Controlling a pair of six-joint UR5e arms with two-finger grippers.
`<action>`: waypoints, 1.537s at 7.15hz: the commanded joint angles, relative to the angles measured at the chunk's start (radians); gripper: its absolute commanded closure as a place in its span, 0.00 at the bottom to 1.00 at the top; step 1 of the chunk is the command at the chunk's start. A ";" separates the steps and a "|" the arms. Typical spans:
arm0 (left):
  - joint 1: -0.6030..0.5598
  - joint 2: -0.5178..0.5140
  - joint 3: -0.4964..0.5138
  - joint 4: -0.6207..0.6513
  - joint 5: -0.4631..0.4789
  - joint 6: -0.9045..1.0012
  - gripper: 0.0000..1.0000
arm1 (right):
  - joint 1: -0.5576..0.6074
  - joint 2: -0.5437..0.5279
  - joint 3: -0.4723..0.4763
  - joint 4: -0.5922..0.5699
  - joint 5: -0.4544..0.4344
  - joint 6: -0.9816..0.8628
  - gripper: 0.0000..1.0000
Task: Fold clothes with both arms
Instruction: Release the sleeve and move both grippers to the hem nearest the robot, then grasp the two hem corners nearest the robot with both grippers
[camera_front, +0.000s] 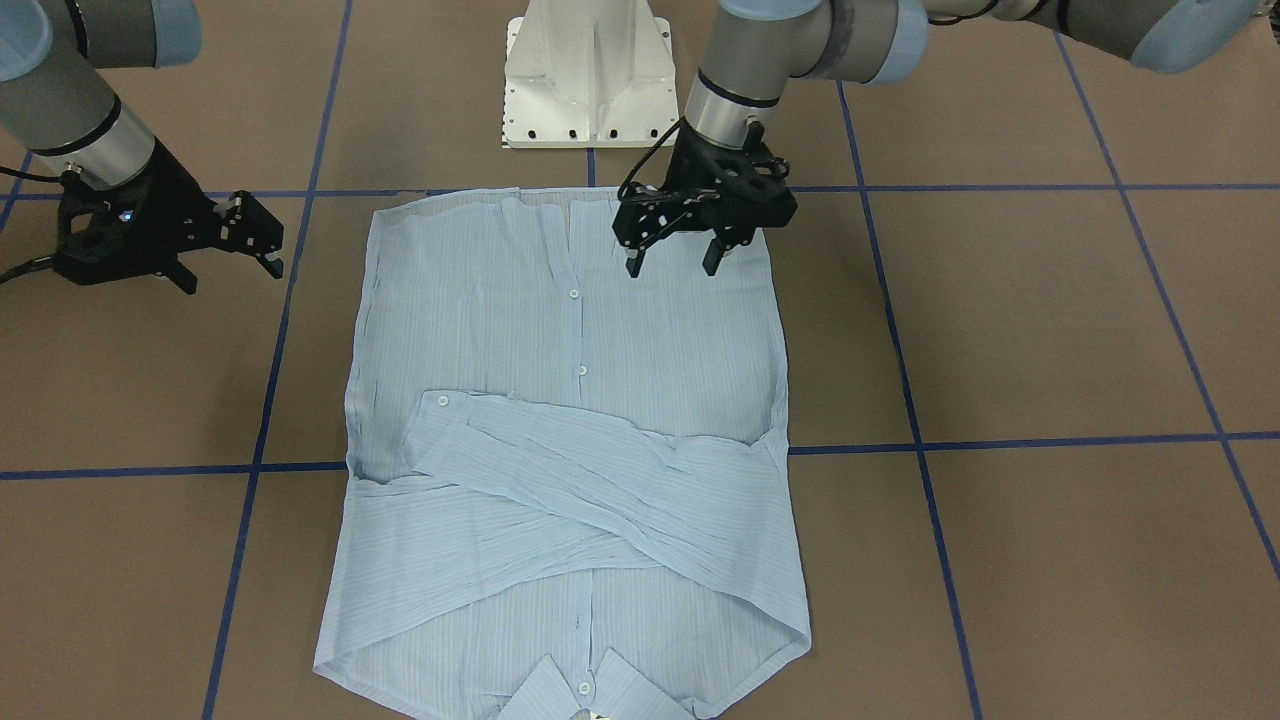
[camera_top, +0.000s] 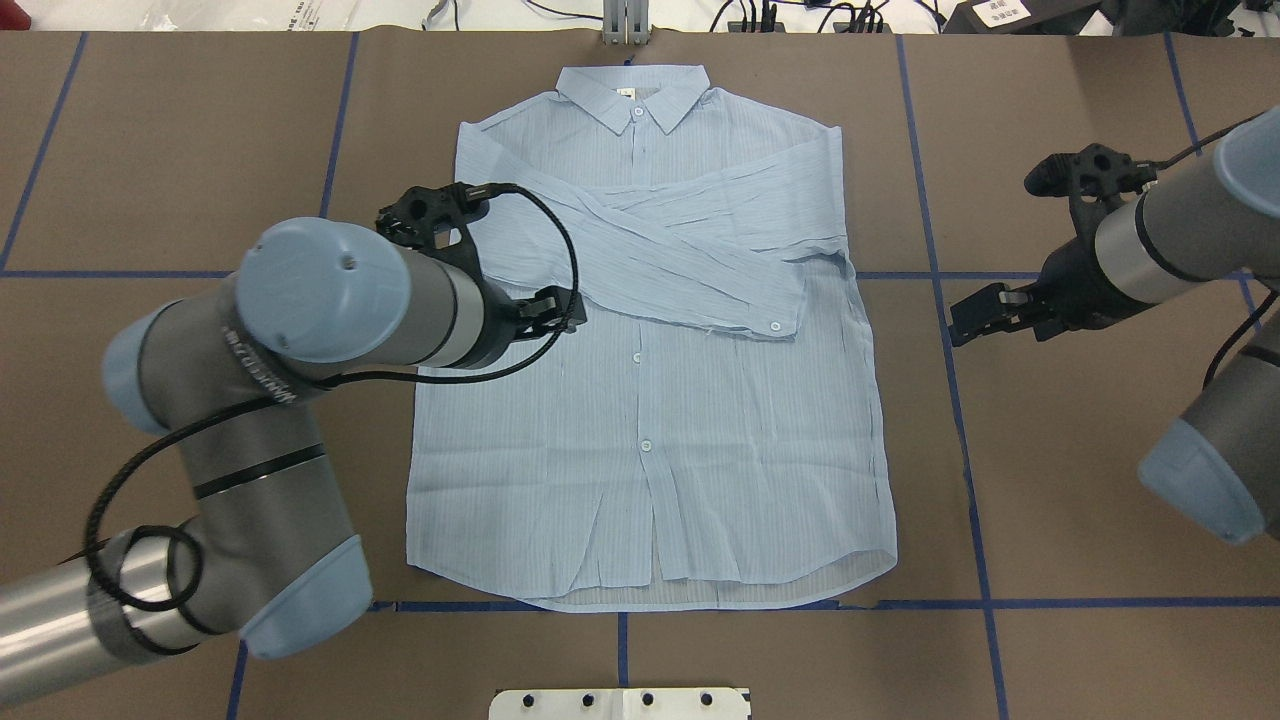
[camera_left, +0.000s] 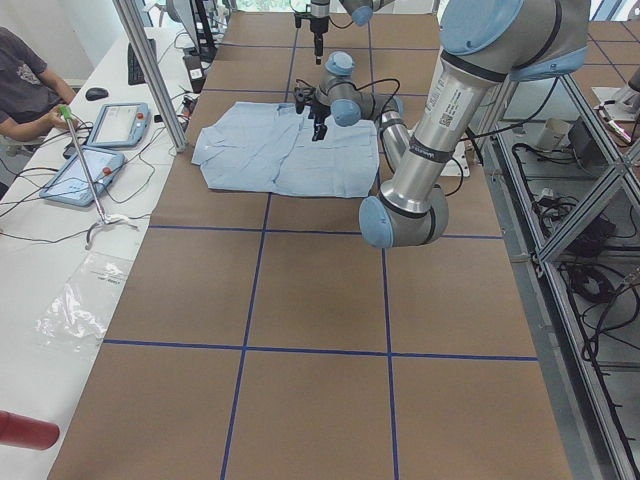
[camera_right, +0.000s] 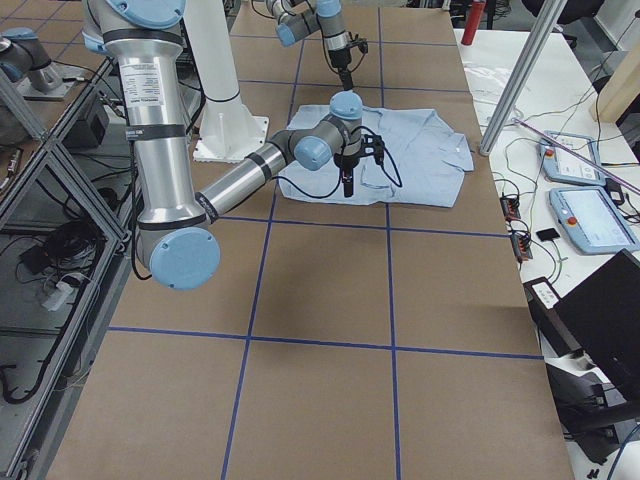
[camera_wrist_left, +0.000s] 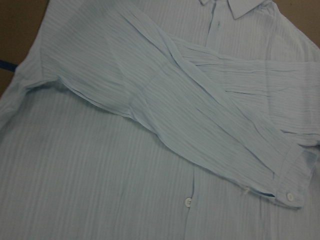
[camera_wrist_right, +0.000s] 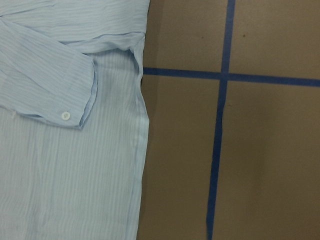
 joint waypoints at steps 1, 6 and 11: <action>-0.002 0.100 -0.154 0.097 0.000 0.069 0.01 | -0.183 -0.036 0.039 0.053 -0.129 0.189 0.00; 0.001 0.173 -0.236 0.096 0.005 0.066 0.01 | -0.456 -0.045 0.003 0.047 -0.306 0.333 0.01; 0.004 0.178 -0.228 0.096 0.005 0.066 0.01 | -0.480 -0.033 -0.042 0.045 -0.299 0.333 0.34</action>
